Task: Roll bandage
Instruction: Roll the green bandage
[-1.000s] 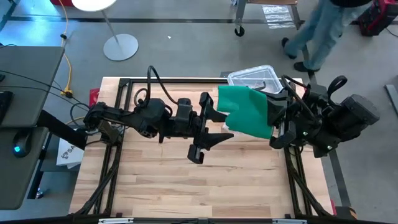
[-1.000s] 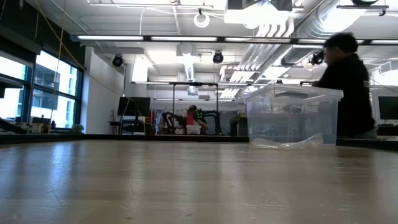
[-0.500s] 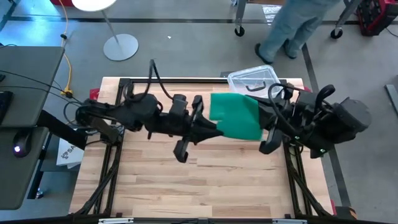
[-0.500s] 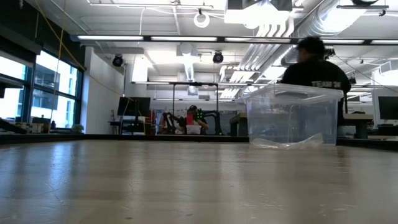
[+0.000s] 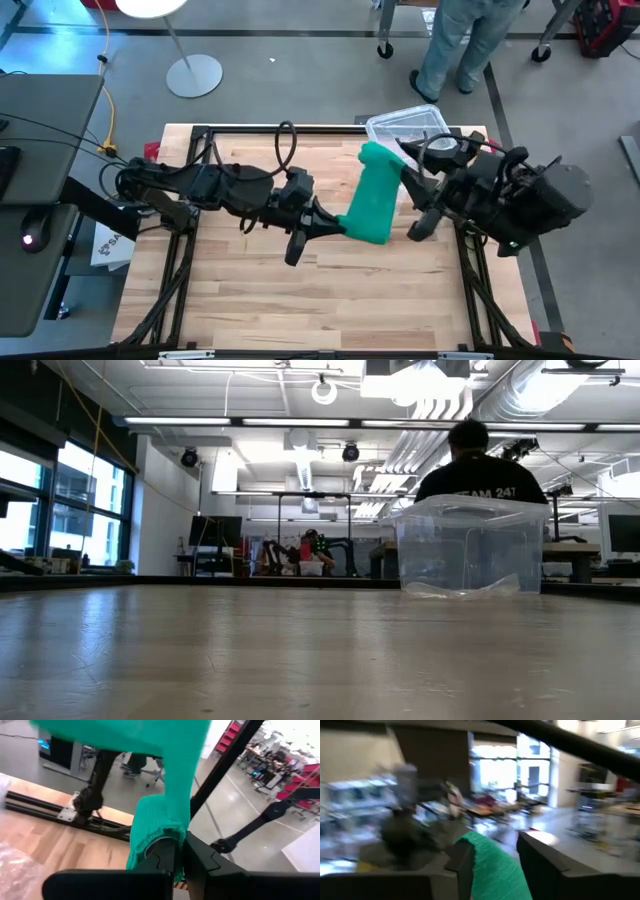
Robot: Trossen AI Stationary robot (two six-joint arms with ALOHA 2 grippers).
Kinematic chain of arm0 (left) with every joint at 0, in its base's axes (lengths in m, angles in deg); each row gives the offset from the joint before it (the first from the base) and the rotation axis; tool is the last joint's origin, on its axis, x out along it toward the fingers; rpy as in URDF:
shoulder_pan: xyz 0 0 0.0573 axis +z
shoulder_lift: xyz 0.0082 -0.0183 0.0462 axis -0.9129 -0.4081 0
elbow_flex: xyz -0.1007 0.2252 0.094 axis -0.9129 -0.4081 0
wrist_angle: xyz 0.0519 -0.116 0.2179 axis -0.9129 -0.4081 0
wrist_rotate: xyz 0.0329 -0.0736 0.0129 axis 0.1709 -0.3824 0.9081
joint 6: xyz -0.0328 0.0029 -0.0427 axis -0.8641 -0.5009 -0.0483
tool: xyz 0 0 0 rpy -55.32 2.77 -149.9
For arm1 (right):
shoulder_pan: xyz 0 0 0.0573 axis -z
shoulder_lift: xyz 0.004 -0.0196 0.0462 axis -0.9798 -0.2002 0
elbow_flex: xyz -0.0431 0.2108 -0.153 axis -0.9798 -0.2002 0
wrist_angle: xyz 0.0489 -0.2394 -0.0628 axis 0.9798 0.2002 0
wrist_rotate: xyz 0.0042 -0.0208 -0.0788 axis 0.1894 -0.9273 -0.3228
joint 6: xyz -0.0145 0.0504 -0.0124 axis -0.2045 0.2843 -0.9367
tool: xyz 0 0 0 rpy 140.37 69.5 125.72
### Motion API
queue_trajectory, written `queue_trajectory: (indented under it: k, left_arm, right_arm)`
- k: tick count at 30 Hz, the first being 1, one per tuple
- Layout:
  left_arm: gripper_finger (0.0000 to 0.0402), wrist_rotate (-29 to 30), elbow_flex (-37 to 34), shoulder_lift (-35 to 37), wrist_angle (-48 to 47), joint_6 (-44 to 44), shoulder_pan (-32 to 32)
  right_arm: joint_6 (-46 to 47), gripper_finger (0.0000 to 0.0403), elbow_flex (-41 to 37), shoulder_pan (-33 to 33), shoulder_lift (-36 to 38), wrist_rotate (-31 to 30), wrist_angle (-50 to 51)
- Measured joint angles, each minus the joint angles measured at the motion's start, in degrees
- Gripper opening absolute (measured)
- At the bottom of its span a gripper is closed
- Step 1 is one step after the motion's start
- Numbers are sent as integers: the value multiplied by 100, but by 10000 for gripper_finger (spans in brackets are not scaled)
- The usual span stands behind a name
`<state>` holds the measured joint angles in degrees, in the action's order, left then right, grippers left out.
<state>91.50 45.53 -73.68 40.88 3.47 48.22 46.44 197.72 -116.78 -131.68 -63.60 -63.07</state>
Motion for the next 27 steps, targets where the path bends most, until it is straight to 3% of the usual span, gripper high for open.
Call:
queue_trajectory:
  k: [5, 9, 15, 19, 23, 27]
  left_arm:
    - [14, -49, -2, 0, -7, -337, -72]
    - [14, -206, -4, 0, 154, -466, -107]
    - [14, -1126, -7, -6, 1440, -536, -205]
    - [14, -1237, -9, 13, 2052, -559, -242]
    - [14, -1207, -11, 96, 2353, -570, -235]
    - [14, -1020, -9, 191, 2373, -578, -214]
  right_arm:
    - [266, 157, 0, 0, 14, -1067, 1194]
    - [1226, 158, 0, 0, 60, -1177, 2279]
    - [4246, 158, 2, 160, 227, -8, 4864]
    - [5930, 158, 2, 254, 216, 713, 6419]
    - [6405, 166, 2, 304, 131, 1526, 7026]
    - [6366, 200, 2, 308, 22, 2087, 7097]
